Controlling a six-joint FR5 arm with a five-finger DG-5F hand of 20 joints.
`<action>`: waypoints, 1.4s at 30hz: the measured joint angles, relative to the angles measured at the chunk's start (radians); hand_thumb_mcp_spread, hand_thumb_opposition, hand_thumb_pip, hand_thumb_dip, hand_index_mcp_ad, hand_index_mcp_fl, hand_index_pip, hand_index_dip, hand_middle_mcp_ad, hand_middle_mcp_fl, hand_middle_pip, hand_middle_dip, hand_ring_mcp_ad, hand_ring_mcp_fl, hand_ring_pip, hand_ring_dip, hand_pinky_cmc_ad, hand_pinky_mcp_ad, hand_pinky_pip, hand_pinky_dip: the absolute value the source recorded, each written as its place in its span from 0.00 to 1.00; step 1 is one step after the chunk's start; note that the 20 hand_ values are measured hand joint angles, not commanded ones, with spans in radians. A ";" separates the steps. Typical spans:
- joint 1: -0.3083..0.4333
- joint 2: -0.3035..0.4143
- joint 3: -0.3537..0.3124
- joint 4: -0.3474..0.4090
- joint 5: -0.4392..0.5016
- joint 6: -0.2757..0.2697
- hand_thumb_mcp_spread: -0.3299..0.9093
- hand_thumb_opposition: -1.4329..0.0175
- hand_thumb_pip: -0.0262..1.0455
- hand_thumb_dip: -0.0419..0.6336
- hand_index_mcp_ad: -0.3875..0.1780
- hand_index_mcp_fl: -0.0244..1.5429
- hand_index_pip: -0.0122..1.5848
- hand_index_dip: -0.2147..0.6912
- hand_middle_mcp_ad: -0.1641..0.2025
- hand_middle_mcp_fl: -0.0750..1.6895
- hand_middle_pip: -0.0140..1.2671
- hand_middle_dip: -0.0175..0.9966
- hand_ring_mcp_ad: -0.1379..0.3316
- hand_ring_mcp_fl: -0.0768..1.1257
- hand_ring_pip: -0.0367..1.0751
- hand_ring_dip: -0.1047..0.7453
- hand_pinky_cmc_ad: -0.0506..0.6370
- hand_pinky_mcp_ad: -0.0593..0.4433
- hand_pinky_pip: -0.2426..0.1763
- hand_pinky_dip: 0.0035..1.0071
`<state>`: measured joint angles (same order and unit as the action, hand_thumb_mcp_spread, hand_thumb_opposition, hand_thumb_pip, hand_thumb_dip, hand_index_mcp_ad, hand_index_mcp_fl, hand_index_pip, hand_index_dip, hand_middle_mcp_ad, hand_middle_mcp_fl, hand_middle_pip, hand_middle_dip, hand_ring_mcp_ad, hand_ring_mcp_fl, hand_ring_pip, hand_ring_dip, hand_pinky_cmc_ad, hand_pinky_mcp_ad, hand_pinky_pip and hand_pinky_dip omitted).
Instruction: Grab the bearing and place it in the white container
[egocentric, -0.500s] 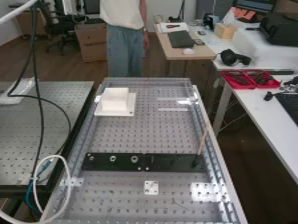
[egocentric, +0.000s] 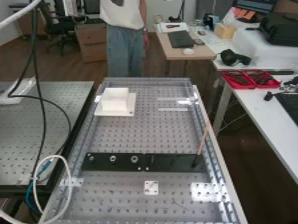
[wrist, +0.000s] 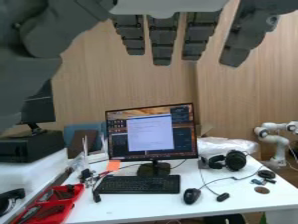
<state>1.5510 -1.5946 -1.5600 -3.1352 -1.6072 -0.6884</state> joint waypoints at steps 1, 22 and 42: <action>0.000 0.000 0.000 0.002 0.000 0.000 0.44 0.56 0.29 0.07 0.68 0.02 0.04 0.38 0.65 0.06 0.10 0.13 0.56 0.08 0.11 0.15 0.51 0.65 0.44 0.16; 0.001 0.009 -0.011 0.008 0.008 0.006 0.44 0.54 0.29 0.07 0.68 0.02 0.05 0.39 0.65 0.05 0.12 0.15 0.63 0.07 0.12 0.16 0.58 0.71 0.43 0.19; 0.009 0.032 -0.176 0.144 0.069 -0.017 0.46 0.53 0.35 0.07 0.69 0.02 0.05 0.39 0.65 0.05 0.12 0.15 0.63 0.07 0.12 0.16 0.60 0.71 0.43 0.20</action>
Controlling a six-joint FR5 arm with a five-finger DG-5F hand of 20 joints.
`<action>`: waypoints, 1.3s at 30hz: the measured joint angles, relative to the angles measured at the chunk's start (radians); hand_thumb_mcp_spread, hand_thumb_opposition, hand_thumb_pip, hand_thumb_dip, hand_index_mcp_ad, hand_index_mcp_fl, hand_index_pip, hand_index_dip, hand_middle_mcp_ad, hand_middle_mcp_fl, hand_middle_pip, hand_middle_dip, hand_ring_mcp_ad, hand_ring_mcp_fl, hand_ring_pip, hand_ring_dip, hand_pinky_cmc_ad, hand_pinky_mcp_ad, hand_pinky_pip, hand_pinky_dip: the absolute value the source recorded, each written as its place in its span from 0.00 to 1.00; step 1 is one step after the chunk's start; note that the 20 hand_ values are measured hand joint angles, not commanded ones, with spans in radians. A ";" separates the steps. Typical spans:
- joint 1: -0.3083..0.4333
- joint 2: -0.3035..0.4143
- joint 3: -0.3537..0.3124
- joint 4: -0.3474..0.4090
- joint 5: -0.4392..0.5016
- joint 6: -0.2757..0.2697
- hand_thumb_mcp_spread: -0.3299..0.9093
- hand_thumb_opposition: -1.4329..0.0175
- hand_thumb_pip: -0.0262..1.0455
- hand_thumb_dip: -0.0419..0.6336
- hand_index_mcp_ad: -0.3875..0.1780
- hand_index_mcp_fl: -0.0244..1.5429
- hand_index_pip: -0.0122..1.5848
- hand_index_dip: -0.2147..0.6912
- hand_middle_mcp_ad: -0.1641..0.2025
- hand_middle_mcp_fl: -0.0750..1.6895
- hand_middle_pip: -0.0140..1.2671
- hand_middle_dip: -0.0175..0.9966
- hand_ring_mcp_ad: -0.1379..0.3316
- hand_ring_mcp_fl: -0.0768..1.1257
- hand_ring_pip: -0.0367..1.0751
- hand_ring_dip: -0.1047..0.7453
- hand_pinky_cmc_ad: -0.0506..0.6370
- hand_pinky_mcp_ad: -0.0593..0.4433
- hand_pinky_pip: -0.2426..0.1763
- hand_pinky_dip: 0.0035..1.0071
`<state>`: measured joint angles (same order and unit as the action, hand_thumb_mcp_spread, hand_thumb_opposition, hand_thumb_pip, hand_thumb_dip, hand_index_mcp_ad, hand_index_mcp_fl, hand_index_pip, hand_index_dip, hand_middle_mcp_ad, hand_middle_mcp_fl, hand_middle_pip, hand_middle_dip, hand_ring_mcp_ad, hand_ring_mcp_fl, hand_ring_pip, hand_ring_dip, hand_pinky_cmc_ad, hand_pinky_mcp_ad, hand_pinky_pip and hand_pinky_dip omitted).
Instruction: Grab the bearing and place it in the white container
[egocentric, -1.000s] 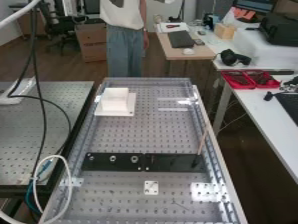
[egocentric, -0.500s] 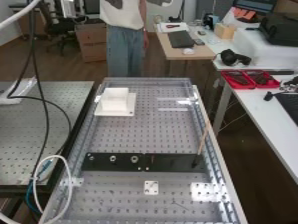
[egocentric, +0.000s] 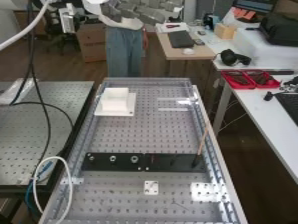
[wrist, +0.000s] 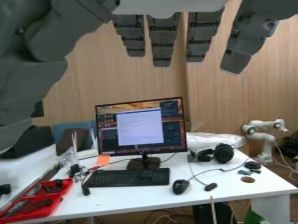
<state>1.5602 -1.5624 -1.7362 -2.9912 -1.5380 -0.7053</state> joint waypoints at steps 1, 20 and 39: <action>0.000 0.000 -0.014 0.013 0.004 -0.003 0.48 0.53 0.37 0.08 0.68 0.02 0.05 0.39 0.65 0.06 0.12 0.15 0.63 0.07 0.12 0.16 0.60 0.71 0.43 0.20; -0.035 -0.044 -0.210 0.230 0.079 0.069 0.53 0.49 0.54 0.30 0.65 0.05 0.09 0.32 0.66 0.07 0.12 0.17 0.64 0.08 0.13 0.18 0.60 0.71 0.43 0.23; -0.148 -0.188 -0.310 0.413 0.006 0.091 0.57 0.46 0.55 0.39 0.56 0.05 0.54 0.36 0.66 0.06 0.12 0.17 0.64 0.07 0.13 0.20 0.60 0.70 0.44 0.19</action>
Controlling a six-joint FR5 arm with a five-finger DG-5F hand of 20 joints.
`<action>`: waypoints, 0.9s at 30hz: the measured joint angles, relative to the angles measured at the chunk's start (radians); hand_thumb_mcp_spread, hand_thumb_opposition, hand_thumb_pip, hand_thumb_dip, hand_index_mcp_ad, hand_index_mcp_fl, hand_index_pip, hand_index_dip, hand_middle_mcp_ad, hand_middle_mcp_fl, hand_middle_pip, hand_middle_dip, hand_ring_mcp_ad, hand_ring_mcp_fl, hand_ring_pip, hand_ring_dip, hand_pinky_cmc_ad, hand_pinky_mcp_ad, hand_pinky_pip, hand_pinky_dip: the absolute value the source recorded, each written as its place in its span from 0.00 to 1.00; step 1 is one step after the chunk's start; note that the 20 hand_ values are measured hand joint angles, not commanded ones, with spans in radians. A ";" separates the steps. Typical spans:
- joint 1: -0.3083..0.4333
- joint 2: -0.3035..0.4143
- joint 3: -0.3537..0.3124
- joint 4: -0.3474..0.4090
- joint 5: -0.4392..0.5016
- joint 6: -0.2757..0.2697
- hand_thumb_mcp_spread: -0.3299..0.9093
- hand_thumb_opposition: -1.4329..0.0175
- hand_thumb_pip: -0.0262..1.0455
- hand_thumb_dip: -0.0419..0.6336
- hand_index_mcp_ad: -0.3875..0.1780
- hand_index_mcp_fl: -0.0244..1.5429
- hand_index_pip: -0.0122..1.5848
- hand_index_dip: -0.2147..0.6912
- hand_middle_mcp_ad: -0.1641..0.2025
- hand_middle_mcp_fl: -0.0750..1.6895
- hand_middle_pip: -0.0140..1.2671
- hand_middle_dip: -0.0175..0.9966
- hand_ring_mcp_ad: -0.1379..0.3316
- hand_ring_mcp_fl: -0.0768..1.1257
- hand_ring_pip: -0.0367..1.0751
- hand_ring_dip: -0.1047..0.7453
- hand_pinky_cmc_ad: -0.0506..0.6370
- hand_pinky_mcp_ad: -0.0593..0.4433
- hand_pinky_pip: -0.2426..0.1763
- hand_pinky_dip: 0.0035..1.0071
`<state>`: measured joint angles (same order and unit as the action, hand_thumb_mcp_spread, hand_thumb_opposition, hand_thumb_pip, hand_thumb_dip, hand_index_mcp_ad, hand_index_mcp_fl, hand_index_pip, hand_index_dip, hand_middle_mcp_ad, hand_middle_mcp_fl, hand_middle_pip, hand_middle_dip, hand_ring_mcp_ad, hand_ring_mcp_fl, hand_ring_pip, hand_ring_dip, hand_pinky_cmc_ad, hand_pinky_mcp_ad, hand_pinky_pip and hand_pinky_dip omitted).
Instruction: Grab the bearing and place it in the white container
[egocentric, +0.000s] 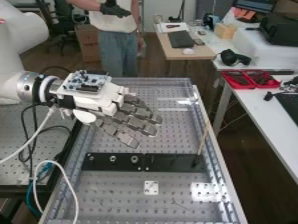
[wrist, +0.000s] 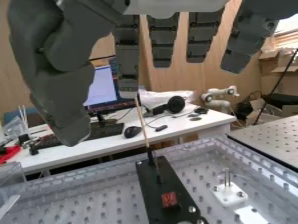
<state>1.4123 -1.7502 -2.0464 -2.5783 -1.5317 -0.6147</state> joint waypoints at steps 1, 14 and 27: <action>-0.006 -0.009 -0.003 0.010 -0.006 0.002 0.58 0.44 0.55 0.39 0.56 0.05 0.56 0.37 0.66 0.06 0.12 0.17 0.64 0.07 0.13 0.20 0.60 0.70 0.44 0.19; -0.082 -0.127 -0.011 0.094 -0.053 0.020 0.59 0.44 0.55 0.39 0.53 0.03 0.74 0.40 0.66 0.06 0.12 0.17 0.64 0.07 0.12 0.21 0.60 0.70 0.44 0.19; -0.084 -0.213 -0.028 0.215 -0.029 0.081 0.61 0.44 0.55 0.39 0.53 0.03 0.81 0.46 0.66 0.06 0.12 0.18 0.64 0.07 0.12 0.21 0.60 0.70 0.44 0.18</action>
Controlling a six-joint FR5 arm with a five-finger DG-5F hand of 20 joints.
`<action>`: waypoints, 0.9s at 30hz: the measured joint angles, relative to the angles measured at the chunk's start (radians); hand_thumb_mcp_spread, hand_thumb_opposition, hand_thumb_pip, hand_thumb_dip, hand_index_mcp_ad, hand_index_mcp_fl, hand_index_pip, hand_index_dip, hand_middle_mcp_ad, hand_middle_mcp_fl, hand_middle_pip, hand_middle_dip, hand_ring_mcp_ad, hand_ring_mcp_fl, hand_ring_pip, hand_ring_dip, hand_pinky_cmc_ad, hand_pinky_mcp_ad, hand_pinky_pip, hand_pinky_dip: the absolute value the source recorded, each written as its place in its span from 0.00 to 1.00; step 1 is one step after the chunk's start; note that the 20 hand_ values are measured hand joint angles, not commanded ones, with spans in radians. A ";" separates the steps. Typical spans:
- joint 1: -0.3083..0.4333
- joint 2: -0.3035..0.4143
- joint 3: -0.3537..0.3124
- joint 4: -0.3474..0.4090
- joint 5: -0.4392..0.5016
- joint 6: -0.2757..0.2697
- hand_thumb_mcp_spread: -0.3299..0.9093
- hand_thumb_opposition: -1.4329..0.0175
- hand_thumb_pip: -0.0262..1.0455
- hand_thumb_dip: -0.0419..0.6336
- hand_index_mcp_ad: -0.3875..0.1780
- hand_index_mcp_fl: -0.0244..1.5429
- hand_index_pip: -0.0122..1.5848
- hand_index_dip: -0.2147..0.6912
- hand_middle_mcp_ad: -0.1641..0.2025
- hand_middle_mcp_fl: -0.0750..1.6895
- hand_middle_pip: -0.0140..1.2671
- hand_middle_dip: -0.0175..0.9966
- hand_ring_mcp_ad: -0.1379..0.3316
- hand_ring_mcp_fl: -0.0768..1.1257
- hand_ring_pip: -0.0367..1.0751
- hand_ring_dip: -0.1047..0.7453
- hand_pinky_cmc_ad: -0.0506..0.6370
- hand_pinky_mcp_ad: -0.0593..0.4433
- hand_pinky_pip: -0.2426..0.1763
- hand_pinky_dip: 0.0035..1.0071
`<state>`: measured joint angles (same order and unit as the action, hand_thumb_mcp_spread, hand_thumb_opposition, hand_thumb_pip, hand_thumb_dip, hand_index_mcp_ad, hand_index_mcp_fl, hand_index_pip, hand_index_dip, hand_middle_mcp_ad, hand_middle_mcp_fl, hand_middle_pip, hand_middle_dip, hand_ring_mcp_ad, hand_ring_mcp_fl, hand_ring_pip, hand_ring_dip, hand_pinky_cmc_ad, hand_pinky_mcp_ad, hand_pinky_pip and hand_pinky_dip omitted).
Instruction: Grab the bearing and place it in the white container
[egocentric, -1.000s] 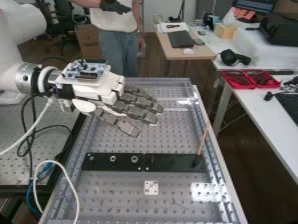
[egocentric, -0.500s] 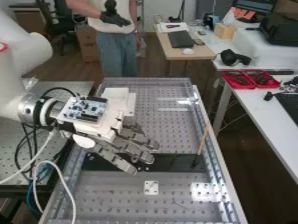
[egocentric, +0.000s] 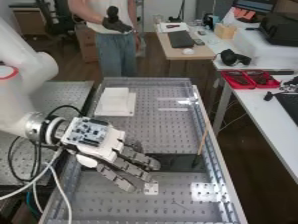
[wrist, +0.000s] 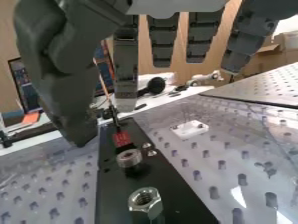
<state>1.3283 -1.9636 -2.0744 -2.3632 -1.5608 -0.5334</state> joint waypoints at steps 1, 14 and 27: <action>-0.002 -0.006 0.006 -0.003 -0.003 0.000 0.62 0.42 0.55 0.41 0.53 0.03 0.81 0.46 0.66 0.06 0.12 0.19 0.64 0.07 0.12 0.21 0.60 0.70 0.44 0.18; -0.034 -0.048 0.053 -0.030 -0.073 -0.051 0.64 0.38 0.62 0.55 0.48 0.02 0.84 0.53 0.65 0.06 0.12 0.19 0.62 0.07 0.12 0.21 0.60 0.70 0.44 0.18; -0.048 -0.058 0.063 -0.016 -0.110 -0.095 0.64 0.38 0.58 0.56 0.48 0.02 0.88 0.55 0.65 0.06 0.12 0.19 0.60 0.08 0.12 0.21 0.60 0.71 0.48 0.19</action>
<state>1.2805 -2.0218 -2.0117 -2.3795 -1.6708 -0.6285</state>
